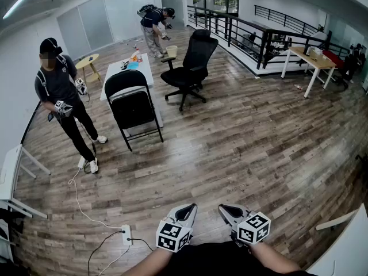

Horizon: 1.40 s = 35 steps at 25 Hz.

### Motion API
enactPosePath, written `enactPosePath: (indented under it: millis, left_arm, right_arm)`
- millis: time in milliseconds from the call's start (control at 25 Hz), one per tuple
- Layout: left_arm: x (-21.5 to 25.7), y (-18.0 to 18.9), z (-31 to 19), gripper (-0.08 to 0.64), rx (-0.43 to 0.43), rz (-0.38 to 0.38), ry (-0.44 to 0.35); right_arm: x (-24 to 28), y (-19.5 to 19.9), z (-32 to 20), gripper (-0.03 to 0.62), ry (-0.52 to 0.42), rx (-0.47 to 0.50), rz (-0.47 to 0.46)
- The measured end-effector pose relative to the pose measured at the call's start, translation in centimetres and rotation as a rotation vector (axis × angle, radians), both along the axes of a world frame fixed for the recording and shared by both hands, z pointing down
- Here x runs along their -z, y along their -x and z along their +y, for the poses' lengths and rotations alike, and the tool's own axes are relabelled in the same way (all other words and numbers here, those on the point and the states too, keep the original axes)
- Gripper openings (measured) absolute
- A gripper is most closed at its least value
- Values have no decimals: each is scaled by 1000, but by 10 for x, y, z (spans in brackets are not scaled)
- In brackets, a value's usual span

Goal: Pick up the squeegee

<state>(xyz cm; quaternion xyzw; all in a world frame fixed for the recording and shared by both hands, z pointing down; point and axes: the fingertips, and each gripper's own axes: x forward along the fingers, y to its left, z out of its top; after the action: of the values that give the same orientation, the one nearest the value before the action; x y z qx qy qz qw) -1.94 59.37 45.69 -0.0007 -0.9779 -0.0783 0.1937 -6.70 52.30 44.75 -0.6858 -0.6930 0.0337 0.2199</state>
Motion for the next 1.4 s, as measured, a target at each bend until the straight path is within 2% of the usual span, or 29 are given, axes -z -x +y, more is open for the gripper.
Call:
enactPosePath:
  millis: [240, 760, 1000, 1200, 1400]
  left_arm:
    - [0, 7, 27, 6, -40, -19, -14]
    - [-1, 6, 66, 6, -275, 1, 15]
    - [-14, 19, 42, 6, -423, 11, 20]
    - [-25, 19, -3, 6, -590, 24, -2]
    - [-34, 23, -37, 6, -693, 17, -13]
  right_arm:
    - [-8, 1, 20, 6, -34, -64, -7]
    - [-3, -6, 51, 5, -32, -297, -23]
    - [-16, -8, 22, 6, -35, -443, -8]
    - [-33, -26, -27, 6, -66, -623, 30]
    - [-43, -35, -62, 6, -82, -735, 29]
